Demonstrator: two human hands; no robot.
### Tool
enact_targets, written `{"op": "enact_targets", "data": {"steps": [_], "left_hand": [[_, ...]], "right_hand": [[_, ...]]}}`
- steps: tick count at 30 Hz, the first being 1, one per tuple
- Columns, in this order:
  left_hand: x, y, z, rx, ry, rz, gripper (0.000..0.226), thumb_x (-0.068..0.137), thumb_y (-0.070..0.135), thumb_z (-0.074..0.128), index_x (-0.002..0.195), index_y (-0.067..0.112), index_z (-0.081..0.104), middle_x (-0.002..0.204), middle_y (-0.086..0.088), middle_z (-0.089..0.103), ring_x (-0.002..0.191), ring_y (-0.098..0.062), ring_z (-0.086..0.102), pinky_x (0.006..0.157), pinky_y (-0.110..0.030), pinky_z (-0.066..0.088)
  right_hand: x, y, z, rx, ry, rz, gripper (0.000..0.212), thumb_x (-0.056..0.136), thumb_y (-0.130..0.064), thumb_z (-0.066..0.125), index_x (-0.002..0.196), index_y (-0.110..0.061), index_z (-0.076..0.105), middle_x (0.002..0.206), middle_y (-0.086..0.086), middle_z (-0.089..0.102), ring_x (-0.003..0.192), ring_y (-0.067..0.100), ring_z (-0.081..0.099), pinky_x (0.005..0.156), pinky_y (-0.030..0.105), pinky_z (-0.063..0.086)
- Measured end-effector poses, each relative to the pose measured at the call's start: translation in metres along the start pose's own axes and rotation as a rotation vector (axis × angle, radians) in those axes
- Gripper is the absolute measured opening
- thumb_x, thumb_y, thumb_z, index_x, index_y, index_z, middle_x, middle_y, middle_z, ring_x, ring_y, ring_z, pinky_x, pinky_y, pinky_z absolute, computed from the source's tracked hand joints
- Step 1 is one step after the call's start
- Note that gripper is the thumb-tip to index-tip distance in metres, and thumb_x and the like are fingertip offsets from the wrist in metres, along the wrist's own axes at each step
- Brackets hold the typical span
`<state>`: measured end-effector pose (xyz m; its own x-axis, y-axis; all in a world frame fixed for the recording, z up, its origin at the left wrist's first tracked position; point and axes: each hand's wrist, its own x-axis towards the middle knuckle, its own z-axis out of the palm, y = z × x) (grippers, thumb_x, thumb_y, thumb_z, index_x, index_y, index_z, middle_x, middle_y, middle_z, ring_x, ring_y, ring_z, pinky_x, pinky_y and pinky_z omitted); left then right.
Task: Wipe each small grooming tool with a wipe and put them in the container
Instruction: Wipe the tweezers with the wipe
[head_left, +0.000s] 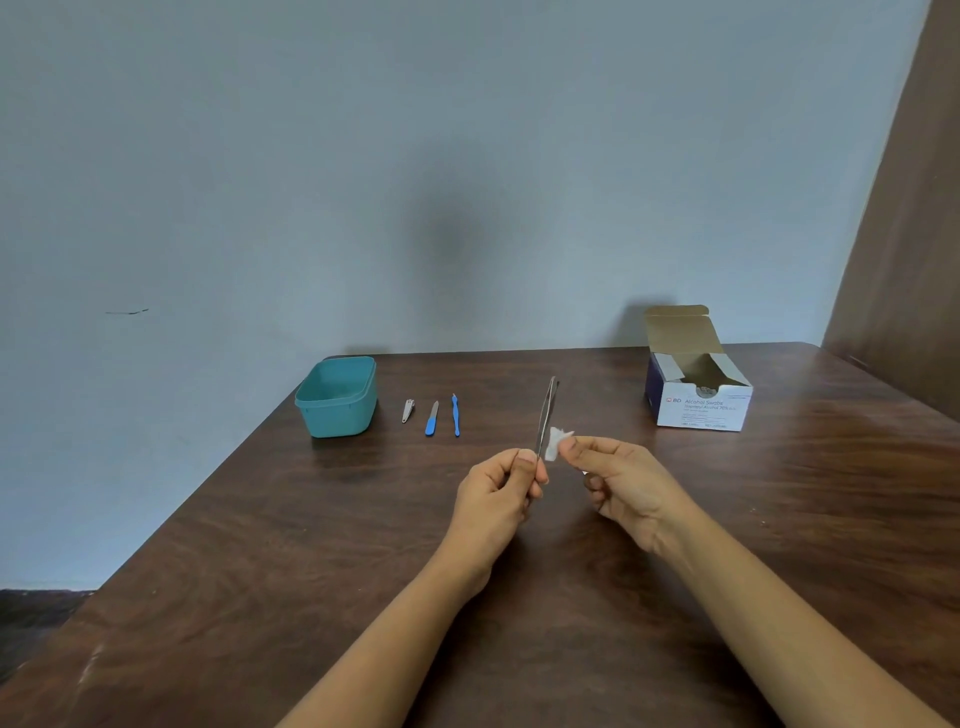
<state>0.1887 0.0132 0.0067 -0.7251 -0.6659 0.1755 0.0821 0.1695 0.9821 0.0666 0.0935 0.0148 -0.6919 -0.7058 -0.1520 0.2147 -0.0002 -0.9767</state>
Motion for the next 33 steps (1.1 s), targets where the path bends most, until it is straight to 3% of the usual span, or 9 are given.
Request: {"op": "enact_targets", "data": {"steps": [10, 14, 21, 29, 33], "left_hand": [[-0.0014, 0.0003, -0.0001, 0.06, -0.032, 0.011, 0.034, 0.1, 0.023, 0.044, 0.073, 0.016, 0.062, 0.057, 0.009, 0.05, 0.051, -0.003, 0.039, 0.052, -0.018, 0.033], [-0.0003, -0.0036, -0.0005, 0.141, -0.025, 0.044, 0.037, 0.099, 0.028, 0.046, 0.066, 0.025, 0.063, 0.057, 0.01, 0.052, 0.052, -0.003, 0.041, 0.055, -0.02, 0.035], [0.002, -0.0074, -0.0006, 0.201, -0.04, 0.06, 0.042, 0.098, 0.028, 0.047, 0.058, 0.03, 0.061, 0.054, 0.011, 0.053, 0.05, 0.0, 0.043, 0.059, -0.023, 0.035], [0.0016, -0.006, -0.0008, 0.119, -0.052, 0.018, 0.042, 0.097, 0.025, 0.049, 0.058, 0.027, 0.062, 0.053, 0.01, 0.052, 0.049, -0.004, 0.041, 0.051, -0.02, 0.034], [-0.0004, -0.0056, 0.0004, 0.11, -0.06, 0.014, 0.037, 0.096, 0.021, 0.05, 0.062, 0.023, 0.063, 0.054, 0.008, 0.052, 0.049, -0.006, 0.04, 0.051, -0.021, 0.033]], "right_hand": [[-0.0002, 0.001, 0.0001, -0.003, -0.05, -0.013, 0.004, 0.081, -0.015, 0.072, 0.08, -0.014, 0.075, 0.057, -0.009, 0.054, 0.053, 0.005, 0.035, 0.051, 0.017, 0.031], [-0.0007, 0.0012, 0.0003, 0.004, -0.069, -0.033, 0.008, 0.081, -0.014, 0.072, 0.075, -0.015, 0.077, 0.056, -0.01, 0.055, 0.052, 0.004, 0.035, 0.05, 0.017, 0.031], [-0.0039, 0.001, 0.0007, 0.023, -0.106, -0.025, 0.006, 0.082, -0.013, 0.07, 0.083, -0.013, 0.076, 0.055, -0.01, 0.056, 0.055, 0.006, 0.036, 0.054, 0.02, 0.033], [-0.0059, -0.0001, 0.0024, -0.006, -0.317, -0.031, 0.016, 0.09, -0.017, 0.061, 0.08, -0.012, 0.072, 0.065, 0.002, 0.055, 0.055, 0.006, 0.037, 0.058, 0.02, 0.032], [-0.0046, -0.0003, 0.0011, -0.07, -0.327, -0.071, 0.021, 0.091, -0.017, 0.059, 0.075, -0.014, 0.072, 0.065, 0.002, 0.056, 0.057, 0.006, 0.038, 0.057, 0.018, 0.034]]}}
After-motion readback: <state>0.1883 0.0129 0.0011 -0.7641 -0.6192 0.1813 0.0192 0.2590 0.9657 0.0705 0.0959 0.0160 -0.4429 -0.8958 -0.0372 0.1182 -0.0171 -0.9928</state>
